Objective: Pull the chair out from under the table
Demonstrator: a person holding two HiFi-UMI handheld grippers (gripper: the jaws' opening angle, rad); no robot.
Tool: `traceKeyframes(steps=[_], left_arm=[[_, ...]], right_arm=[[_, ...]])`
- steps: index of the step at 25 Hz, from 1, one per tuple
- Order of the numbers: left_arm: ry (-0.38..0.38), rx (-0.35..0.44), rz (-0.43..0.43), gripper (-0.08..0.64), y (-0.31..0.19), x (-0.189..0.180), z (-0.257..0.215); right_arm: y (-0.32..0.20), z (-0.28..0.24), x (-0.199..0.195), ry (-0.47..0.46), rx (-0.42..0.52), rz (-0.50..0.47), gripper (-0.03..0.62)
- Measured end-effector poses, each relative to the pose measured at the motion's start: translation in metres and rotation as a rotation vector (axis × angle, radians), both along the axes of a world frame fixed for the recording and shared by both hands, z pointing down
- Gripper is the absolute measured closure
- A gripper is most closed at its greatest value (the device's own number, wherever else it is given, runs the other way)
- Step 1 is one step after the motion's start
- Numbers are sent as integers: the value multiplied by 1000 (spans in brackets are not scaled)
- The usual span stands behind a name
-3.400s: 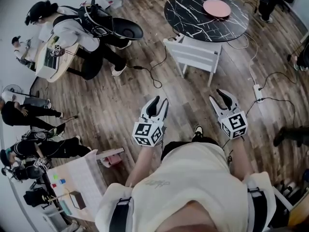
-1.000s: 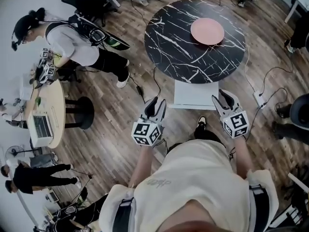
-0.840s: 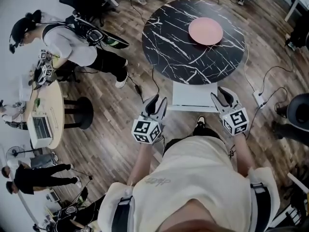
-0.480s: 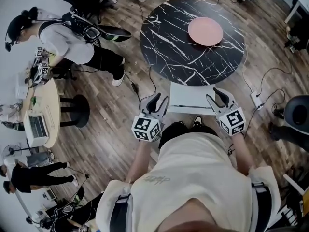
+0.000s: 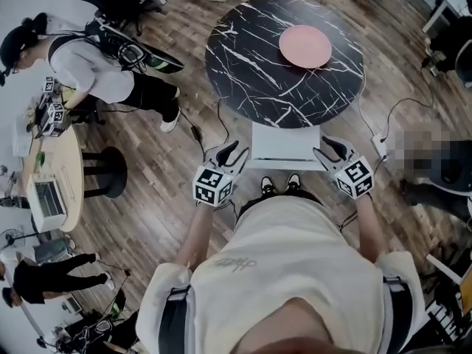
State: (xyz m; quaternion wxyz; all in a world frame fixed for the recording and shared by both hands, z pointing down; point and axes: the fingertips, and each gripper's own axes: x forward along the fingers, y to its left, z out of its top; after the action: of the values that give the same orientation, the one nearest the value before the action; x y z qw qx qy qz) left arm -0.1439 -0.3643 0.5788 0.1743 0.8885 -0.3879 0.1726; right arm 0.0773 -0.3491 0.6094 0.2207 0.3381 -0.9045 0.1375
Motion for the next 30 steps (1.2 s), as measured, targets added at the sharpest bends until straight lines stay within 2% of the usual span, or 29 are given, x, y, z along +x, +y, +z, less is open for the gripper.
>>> traceKeyframes(steps=[8,13,18,22,25,28,30], left_arm=[[-249,-139,385,405,37,14,74],[-379,-181,533,405,45,11,107],[-494,-246,660,405,56,8,140],[-599,-254,773,405,67,9,164],[-709,-254,852,403,71,7,179],[-816,-224,926,403,73,7,191],[-860,-213,956,403,74,7,198]], right_arm=[[44,58,16,162,-161,-168,399],[62,103,28,328,-232,-258,371],[77,140,32,512,-253,-370,365],[78,164,28,588,-287,-456,367],[80,180,30,664,-293,-521,370],[78,186,29,707,-298,-557,373],[77,186,26,723,-304,-579,373]])
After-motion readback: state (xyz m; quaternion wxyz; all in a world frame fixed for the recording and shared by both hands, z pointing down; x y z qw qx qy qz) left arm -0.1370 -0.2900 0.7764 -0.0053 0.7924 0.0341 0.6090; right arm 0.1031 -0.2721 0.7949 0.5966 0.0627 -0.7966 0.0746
